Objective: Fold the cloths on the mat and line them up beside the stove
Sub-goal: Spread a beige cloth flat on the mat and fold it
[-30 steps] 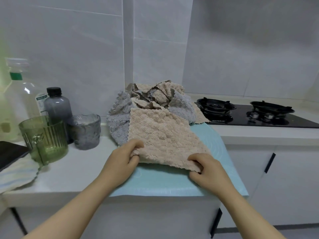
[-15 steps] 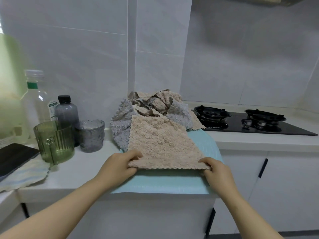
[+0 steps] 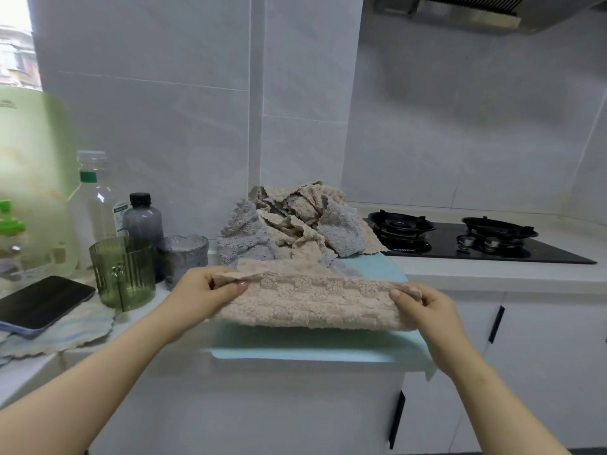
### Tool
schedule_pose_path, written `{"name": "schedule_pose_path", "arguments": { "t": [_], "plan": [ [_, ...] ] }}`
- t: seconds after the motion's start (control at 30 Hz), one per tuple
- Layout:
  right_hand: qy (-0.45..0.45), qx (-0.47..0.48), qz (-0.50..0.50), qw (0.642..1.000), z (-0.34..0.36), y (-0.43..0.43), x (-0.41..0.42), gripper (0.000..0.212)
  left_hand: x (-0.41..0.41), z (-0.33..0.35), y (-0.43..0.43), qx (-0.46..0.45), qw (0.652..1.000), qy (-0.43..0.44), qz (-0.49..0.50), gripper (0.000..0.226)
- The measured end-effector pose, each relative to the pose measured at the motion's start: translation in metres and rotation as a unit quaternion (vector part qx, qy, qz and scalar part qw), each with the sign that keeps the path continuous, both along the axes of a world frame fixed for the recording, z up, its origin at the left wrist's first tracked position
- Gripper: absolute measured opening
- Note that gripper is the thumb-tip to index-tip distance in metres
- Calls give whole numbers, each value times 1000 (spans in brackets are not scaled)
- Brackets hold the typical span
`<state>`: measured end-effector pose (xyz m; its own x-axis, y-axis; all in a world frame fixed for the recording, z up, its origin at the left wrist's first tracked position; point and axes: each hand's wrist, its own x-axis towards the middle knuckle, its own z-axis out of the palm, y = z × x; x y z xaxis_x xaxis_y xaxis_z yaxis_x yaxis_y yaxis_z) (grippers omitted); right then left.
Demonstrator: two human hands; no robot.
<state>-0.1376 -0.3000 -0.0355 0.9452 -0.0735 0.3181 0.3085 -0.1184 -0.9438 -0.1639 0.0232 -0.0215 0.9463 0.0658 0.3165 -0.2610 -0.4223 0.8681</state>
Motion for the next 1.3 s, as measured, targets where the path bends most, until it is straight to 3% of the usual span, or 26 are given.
{"name": "schedule_pose_path", "arguments": {
  "t": [0.1,0.23,0.33,0.47,0.63,0.73,0.8,0.9,0.97,1.13,1.3],
  "plan": [
    [55,40,43,997,0,-3,3,33,0,0,3,-15,1000,14,-3,8],
    [82,-18,34,996,-6,2,15,47,12,-10,2,-7,999,29,30,5],
    [75,-56,5,996,-14,9,31,29,29,-19,2,20,997,36,63,13],
    [58,-70,-50,995,-17,17,52,21,58,-18,-2,75,990,39,113,27],
    [60,-162,-98,980,-22,26,76,32,87,-23,-3,178,969,56,159,22],
    [54,-238,-110,964,-28,27,83,28,97,-30,-3,216,960,68,164,26],
    [50,-274,-115,954,-33,29,85,22,101,-38,-3,214,963,53,156,29],
    [60,-375,-121,917,-36,31,88,8,103,-49,-1,203,965,21,166,9],
    [73,-439,-124,887,-37,31,90,24,103,-52,0,187,969,16,164,11],
    [76,-478,-130,865,-38,33,91,34,99,-51,0,138,979,16,152,8],
    [65,-479,-127,866,-37,32,89,18,95,-50,0,51,987,-3,154,13]
  ]
}}
